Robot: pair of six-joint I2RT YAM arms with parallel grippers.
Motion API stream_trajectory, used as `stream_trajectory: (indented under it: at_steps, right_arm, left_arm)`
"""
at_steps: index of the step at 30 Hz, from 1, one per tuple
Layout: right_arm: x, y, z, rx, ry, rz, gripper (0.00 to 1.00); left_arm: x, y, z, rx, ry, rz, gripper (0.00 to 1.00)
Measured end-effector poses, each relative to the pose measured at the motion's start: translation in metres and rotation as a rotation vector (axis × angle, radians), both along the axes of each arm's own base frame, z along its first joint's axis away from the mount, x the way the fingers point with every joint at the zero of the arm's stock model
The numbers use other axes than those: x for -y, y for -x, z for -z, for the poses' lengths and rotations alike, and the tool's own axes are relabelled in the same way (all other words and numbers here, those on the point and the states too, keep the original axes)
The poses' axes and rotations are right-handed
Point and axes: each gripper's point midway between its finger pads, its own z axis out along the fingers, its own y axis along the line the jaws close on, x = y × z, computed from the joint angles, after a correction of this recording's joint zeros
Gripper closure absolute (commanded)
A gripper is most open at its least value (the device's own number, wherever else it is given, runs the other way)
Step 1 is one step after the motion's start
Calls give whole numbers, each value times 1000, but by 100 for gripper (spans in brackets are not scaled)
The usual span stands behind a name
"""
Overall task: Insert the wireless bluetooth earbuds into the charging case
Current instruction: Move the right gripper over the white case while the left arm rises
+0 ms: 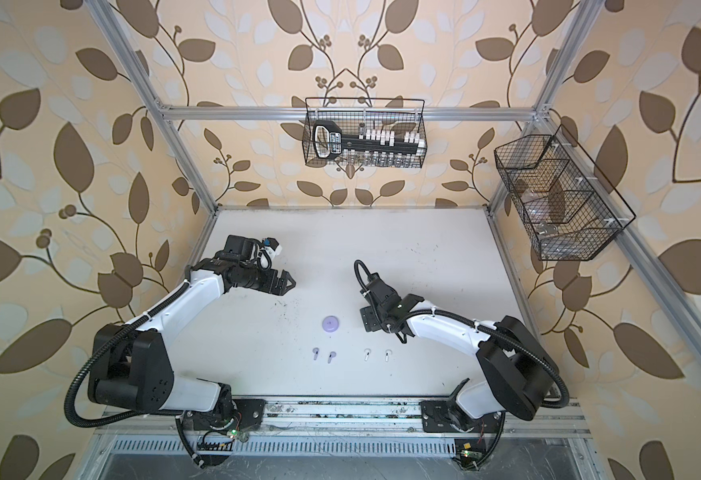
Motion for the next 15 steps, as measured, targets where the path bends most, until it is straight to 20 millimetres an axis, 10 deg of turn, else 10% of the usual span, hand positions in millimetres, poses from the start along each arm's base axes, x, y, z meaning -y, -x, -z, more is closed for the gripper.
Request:
stream_trajectory:
  at_steps: [15]
  right_arm:
    - [-8, 14, 35, -84, 75, -51, 26]
  left_arm:
    - [2, 4, 3, -12, 11, 15, 1]
